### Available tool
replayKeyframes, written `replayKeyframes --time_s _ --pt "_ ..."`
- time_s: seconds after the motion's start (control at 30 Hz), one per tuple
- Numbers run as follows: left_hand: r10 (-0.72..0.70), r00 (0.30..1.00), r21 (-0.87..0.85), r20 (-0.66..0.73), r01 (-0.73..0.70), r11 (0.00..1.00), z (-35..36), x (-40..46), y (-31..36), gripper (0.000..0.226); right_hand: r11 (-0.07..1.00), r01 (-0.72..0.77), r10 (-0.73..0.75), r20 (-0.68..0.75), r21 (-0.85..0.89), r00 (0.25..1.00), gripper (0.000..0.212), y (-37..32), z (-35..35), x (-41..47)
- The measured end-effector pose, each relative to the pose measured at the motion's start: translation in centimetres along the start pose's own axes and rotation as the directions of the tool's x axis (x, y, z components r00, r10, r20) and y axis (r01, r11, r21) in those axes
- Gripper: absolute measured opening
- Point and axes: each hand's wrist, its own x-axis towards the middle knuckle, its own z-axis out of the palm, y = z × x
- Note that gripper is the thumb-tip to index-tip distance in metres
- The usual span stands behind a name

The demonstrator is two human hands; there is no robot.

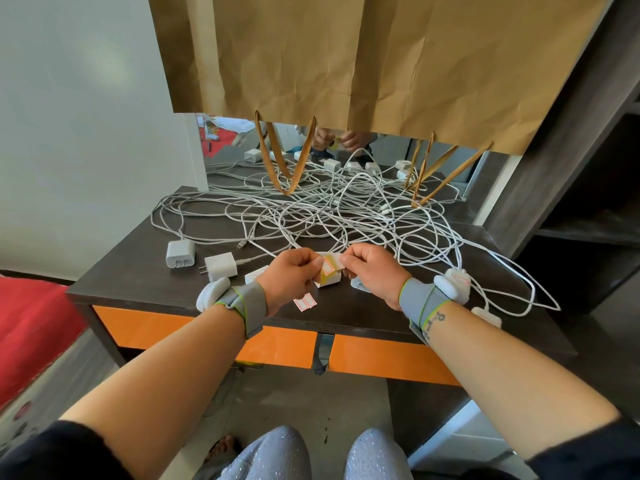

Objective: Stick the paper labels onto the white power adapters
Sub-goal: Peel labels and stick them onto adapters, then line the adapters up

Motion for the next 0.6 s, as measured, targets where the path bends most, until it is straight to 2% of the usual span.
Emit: replayKeyframes --time_s 0.07,0.13,0.23,0.37,0.53,0.6 --pt "-0.039 0.999 0.002 -0.002 0.039 0.999 -0.6 -0.2 -0.2 0.029 0.999 -0.022 0.022 -0.014 -0.041 1.000 0.028 0.2 -0.2 0.6" --pt "-0.072 0.997 0.069 -0.003 0.072 0.995 -1.3 -0.4 -0.6 0.029 0.987 -0.034 0.035 0.003 -0.158 0.999 0.026 0.4 -0.5 1.3" --pt "-0.093 0.995 0.254 -0.027 0.097 0.962 -2.3 -0.3 -1.3 0.026 0.928 -0.039 0.057 0.037 -0.371 0.998 0.022 0.6 -0.9 2.7" --pt "-0.110 0.994 0.326 -0.026 0.113 0.939 -2.8 0.2 -1.9 0.015 0.843 0.007 0.045 0.084 -0.538 0.995 0.022 0.5 -0.7 4.1" --pt "-0.095 0.994 0.432 0.046 0.066 0.900 -2.2 0.8 -1.9 0.010 0.756 0.052 0.078 0.169 -0.653 0.983 0.017 0.0 -0.3 5.5" --pt "-0.092 0.993 0.441 0.068 0.053 0.896 -2.2 1.0 -1.9 0.016 0.741 0.056 0.104 0.196 -0.670 0.975 0.014 -0.2 -0.3 5.8"
